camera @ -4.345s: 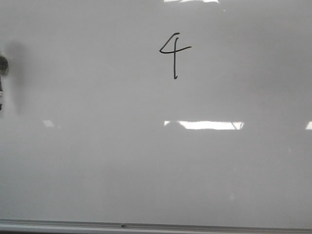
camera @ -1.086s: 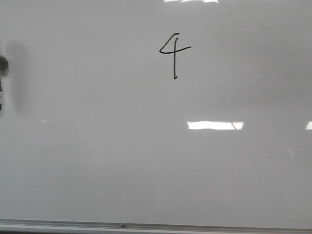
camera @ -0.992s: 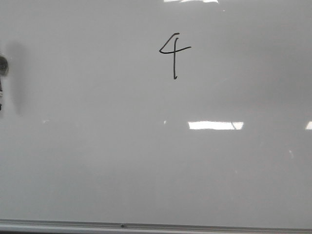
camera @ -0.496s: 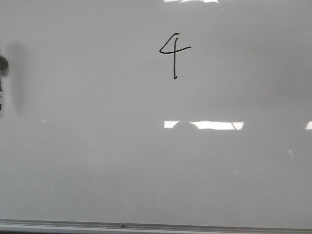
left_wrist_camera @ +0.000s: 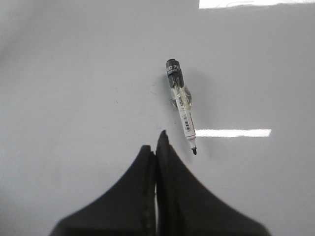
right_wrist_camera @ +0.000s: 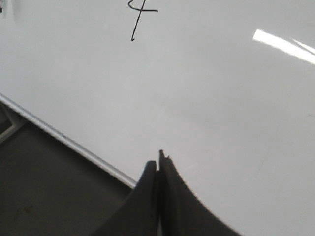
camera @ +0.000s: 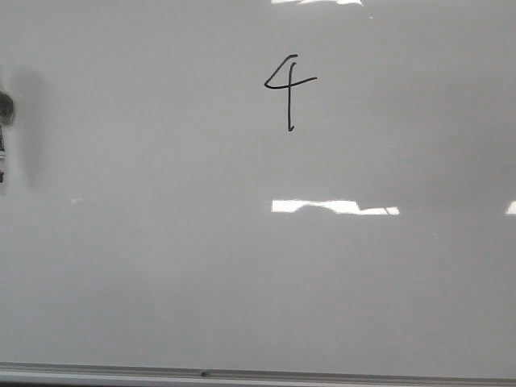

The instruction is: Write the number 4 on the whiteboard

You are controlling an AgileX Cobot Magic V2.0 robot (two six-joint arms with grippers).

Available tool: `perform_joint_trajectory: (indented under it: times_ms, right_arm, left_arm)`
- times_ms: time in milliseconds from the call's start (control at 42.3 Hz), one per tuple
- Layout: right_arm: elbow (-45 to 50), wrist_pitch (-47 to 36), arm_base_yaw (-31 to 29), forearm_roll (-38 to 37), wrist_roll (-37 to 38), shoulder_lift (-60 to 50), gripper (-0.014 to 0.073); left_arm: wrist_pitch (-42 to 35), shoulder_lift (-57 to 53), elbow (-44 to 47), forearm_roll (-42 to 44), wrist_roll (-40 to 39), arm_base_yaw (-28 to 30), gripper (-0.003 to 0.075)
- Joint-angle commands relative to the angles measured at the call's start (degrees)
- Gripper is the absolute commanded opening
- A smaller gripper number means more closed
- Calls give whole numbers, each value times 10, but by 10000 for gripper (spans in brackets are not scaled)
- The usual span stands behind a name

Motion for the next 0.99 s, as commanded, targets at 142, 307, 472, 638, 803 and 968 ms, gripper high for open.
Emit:
perform_joint_trajectory:
  times_ms: [142, 307, 472, 638, 803, 968]
  right_arm:
    - [175, -222, -137, 50, -52, -122, -64]
    - [268, -343, -180, 76, -51, -172, -65]
    - [332, -448, -189, 82, -51, -191, -68]
    - [357, -477, -189, 82, -51, -211, -68]
    - [357, -475, -189, 82, -51, -210, -68]
    - [357, -483, -189, 82, -51, -211, -68]
  left_arm:
    - [-45, -8, 3, -6, 0, -5, -20]
    - [-45, -8, 3, -6, 0, -5, -20]
    - [-45, -8, 3, -6, 0, -5, -20]
    - [-45, -8, 3, -6, 0, -5, -20]
    - [-45, -8, 3, -6, 0, -5, -20]
    - [-45, -8, 3, -6, 0, -5, -20]
